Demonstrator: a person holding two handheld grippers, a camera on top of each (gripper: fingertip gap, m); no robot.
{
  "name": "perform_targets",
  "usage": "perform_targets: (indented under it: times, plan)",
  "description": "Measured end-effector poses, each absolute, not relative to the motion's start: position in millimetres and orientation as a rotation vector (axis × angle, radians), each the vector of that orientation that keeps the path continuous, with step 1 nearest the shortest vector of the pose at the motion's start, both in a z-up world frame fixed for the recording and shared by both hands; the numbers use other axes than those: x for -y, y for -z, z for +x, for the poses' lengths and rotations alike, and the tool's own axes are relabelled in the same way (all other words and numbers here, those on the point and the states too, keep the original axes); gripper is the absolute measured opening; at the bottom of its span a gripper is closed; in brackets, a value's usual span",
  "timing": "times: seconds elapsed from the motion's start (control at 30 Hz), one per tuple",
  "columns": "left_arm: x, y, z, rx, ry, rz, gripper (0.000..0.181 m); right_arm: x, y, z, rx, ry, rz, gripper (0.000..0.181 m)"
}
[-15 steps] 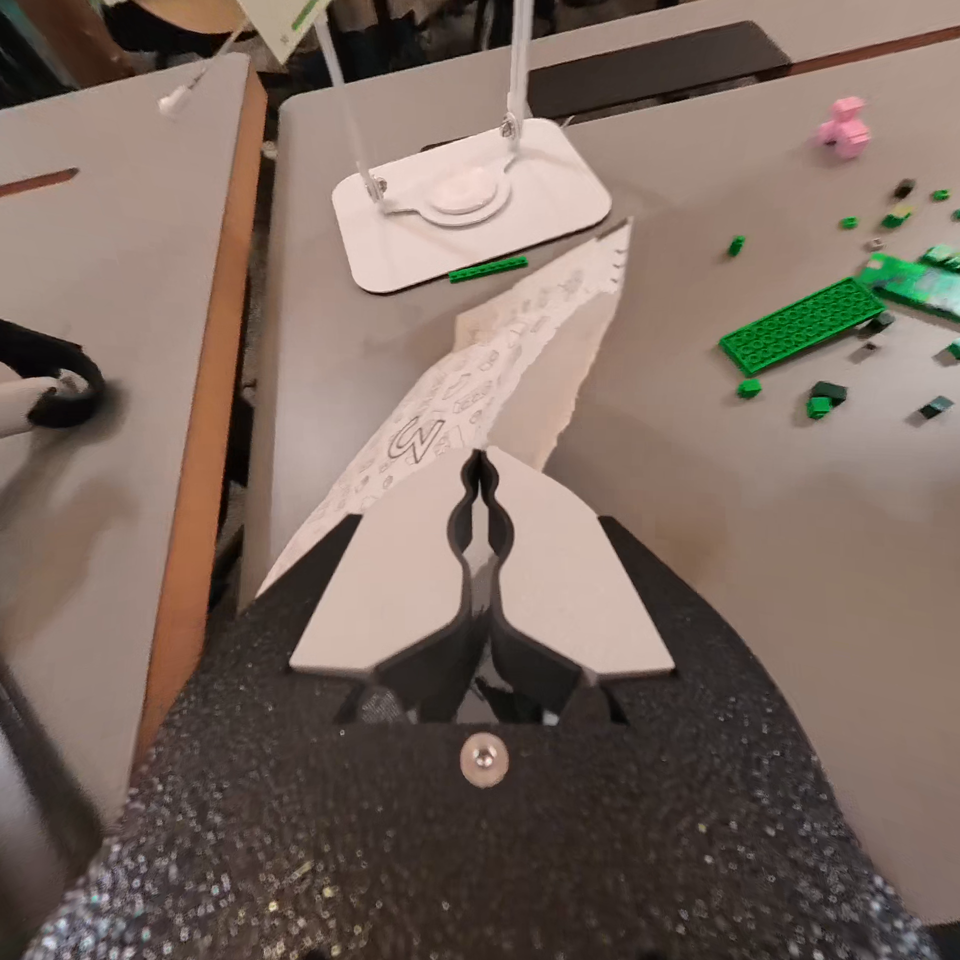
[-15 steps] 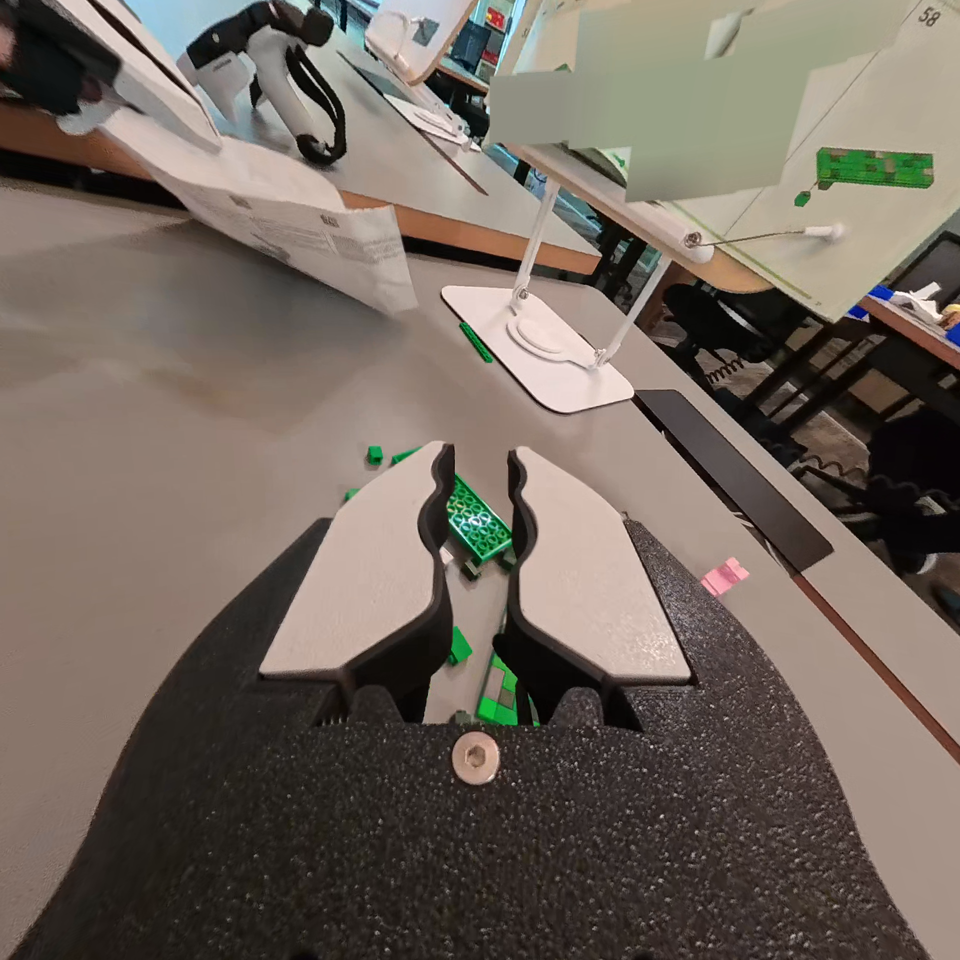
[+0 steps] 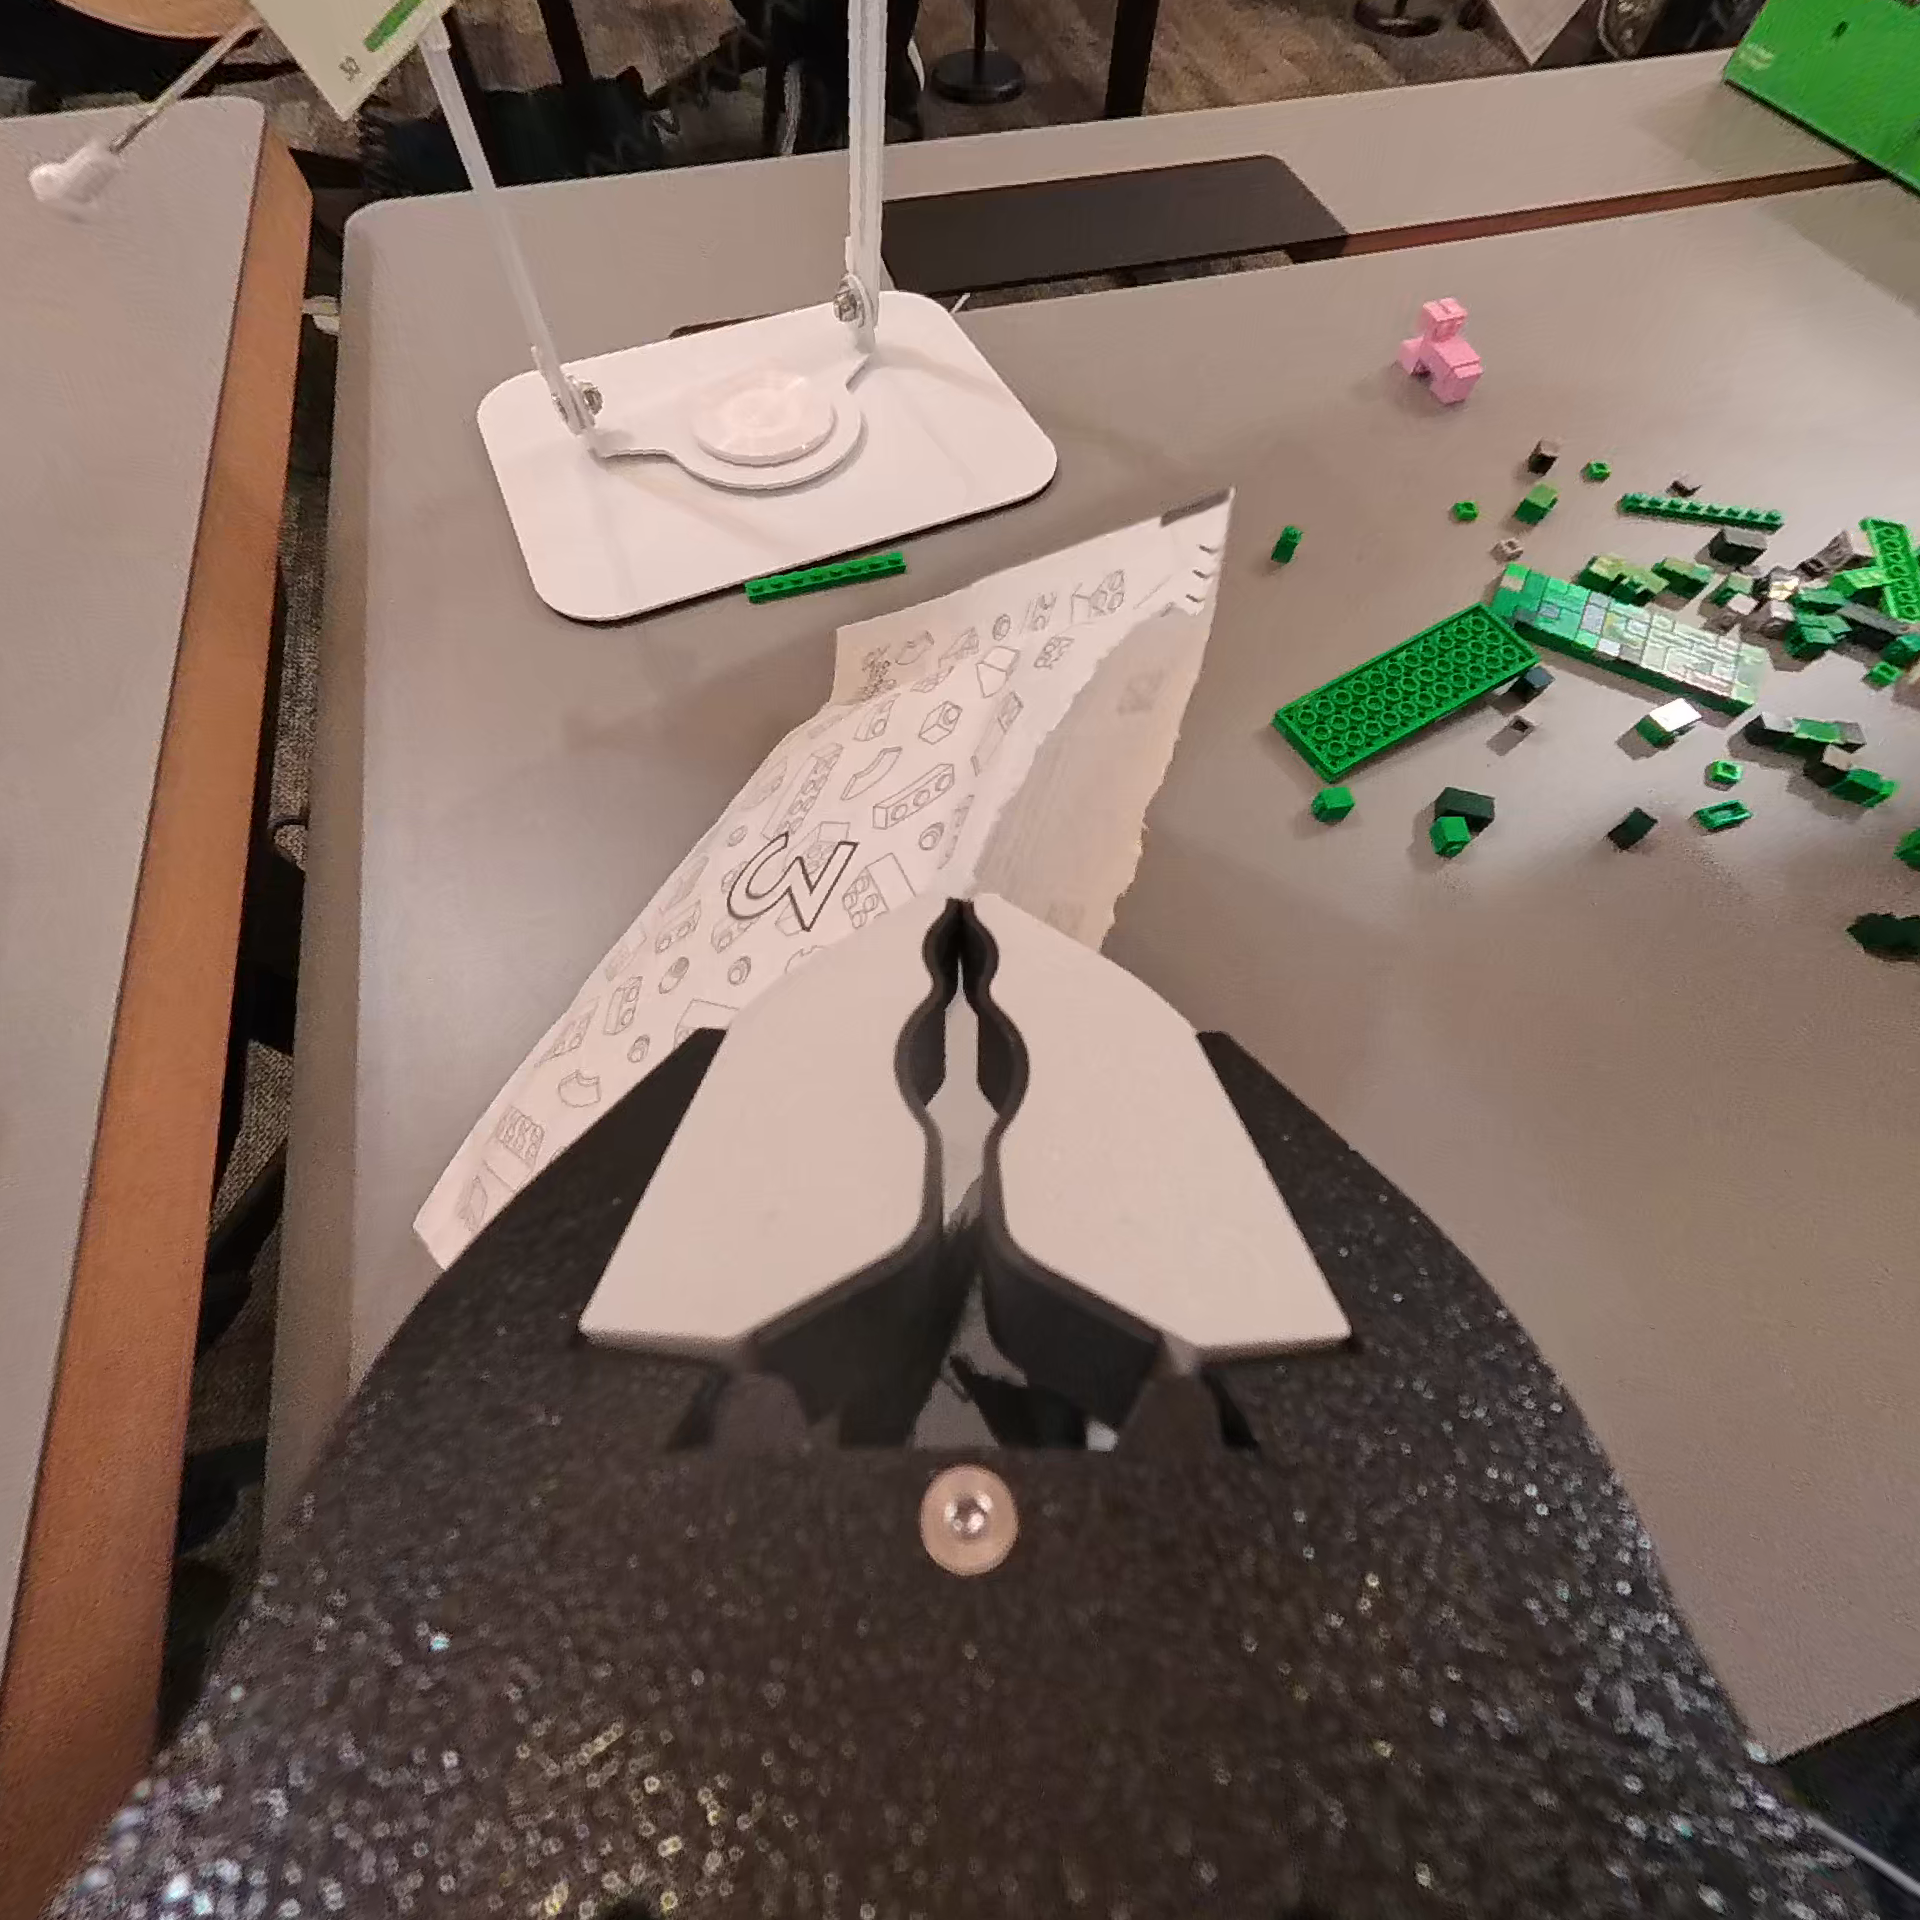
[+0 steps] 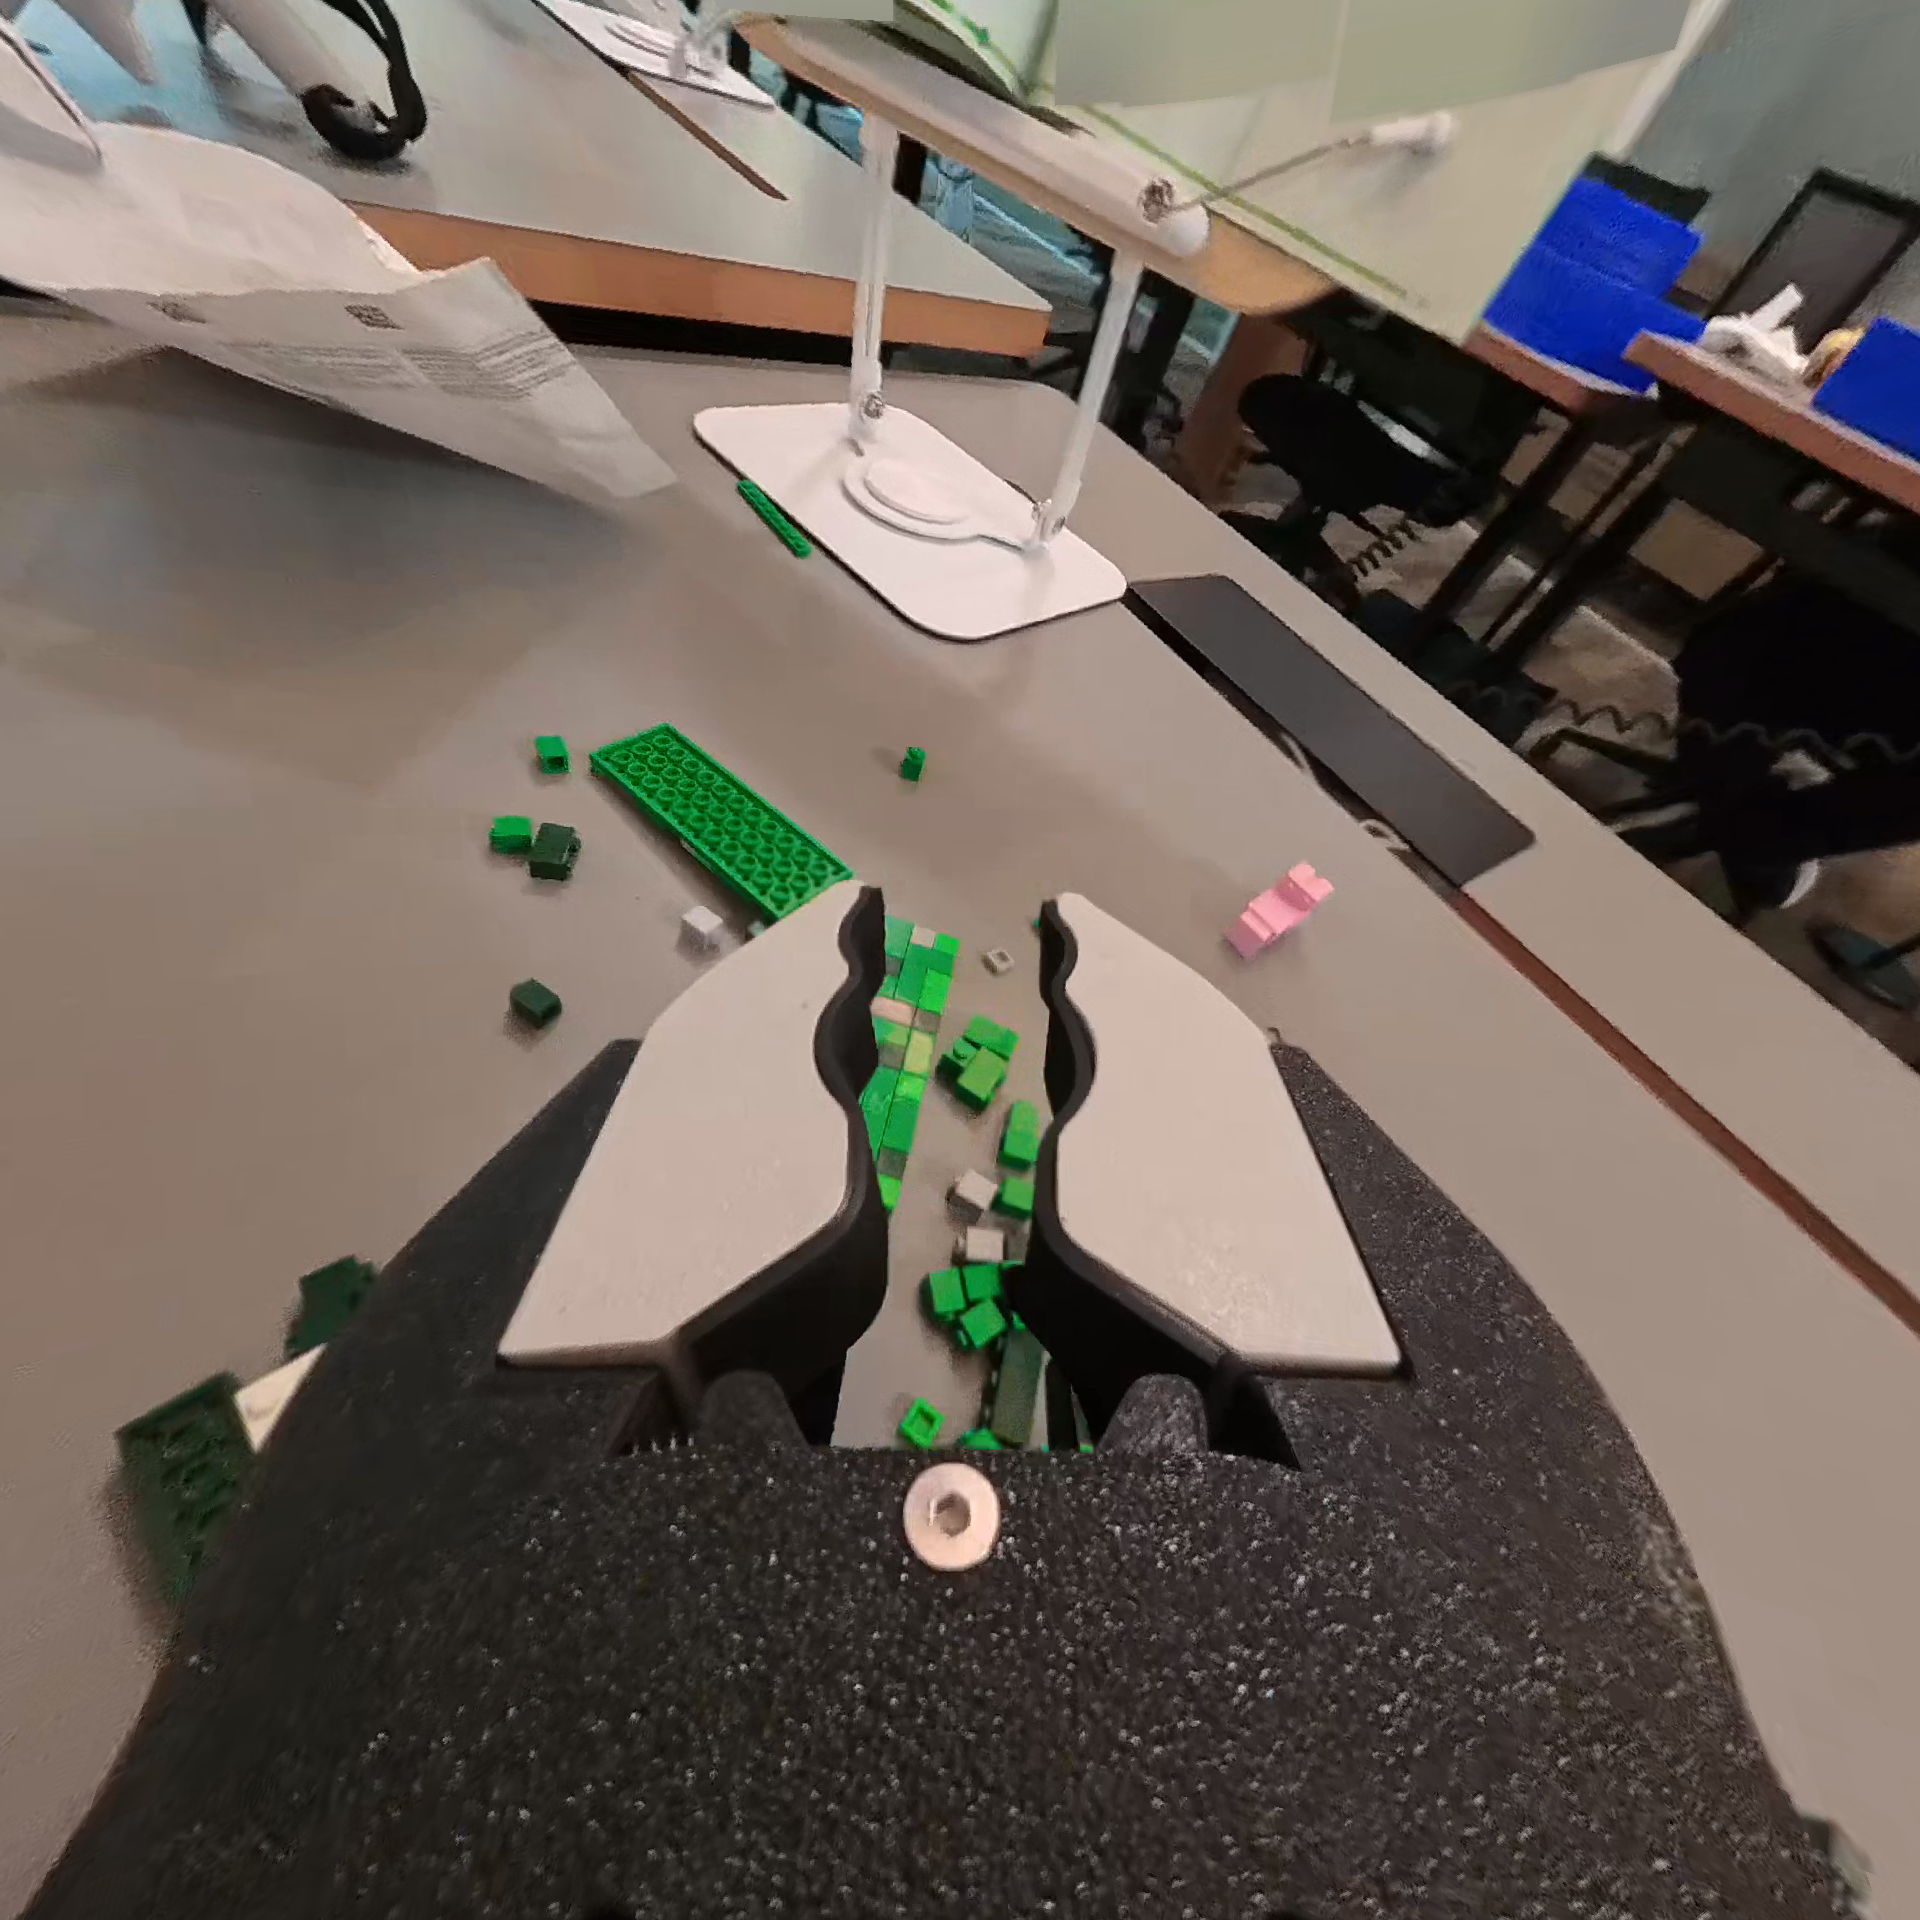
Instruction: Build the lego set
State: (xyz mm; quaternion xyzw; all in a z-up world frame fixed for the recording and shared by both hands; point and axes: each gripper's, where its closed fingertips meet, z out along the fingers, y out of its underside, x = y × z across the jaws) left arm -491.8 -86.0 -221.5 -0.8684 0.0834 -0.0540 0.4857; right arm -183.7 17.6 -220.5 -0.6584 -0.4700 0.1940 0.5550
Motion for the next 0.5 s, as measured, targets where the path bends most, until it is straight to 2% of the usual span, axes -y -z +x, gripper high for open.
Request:
perform_targets:
  times: [0.37, 0.5]
  plan:
    - [85, 219, -479, -0.245, 0.213, -2.091, 0.0, 7, 262, -179, 1.36, -0.647, -1.677, 0.019]
    - [84, 222, -474, -0.271, 0.205, -2.106, 0.0, 30, 274, -191, 1.53, -0.71, -1.632, 0.006]
